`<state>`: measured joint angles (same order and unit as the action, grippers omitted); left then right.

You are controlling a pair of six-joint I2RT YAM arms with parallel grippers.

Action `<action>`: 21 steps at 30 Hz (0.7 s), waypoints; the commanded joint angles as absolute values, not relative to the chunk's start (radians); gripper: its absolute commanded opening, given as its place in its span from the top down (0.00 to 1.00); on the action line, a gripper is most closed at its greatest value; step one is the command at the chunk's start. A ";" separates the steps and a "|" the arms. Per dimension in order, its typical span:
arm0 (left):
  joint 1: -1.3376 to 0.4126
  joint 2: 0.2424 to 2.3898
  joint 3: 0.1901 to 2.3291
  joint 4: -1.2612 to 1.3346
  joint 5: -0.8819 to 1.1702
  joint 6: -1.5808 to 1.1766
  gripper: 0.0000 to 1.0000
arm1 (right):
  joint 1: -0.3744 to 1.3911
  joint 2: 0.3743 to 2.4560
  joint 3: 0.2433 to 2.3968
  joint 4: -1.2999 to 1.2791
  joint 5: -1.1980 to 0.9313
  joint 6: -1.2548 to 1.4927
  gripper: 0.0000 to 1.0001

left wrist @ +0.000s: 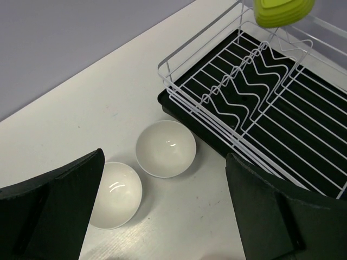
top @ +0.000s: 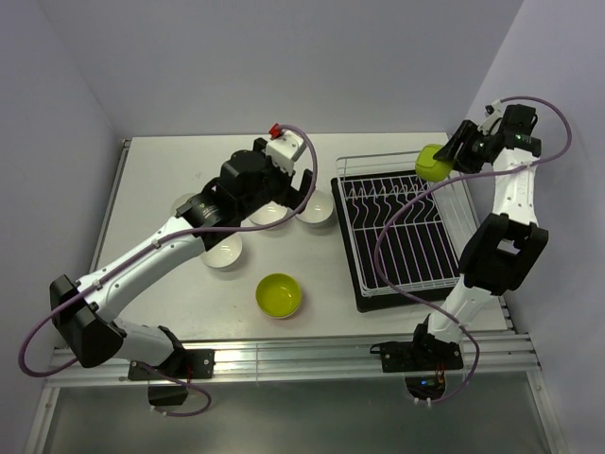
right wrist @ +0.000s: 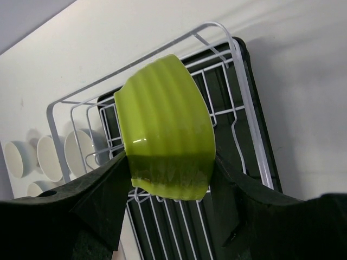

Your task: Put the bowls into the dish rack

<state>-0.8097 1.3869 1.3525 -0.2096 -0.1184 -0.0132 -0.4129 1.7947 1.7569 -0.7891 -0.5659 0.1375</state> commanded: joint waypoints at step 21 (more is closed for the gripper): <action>-0.787 1.353 1.342 -0.209 -0.081 -0.087 0.00 | -0.370 1.779 1.674 -0.607 -0.428 0.221 1.00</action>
<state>-0.7906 1.3785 1.3449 -0.2302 -0.1009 -0.0700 -0.3752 1.8004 1.6478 -0.6571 -0.4515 0.2333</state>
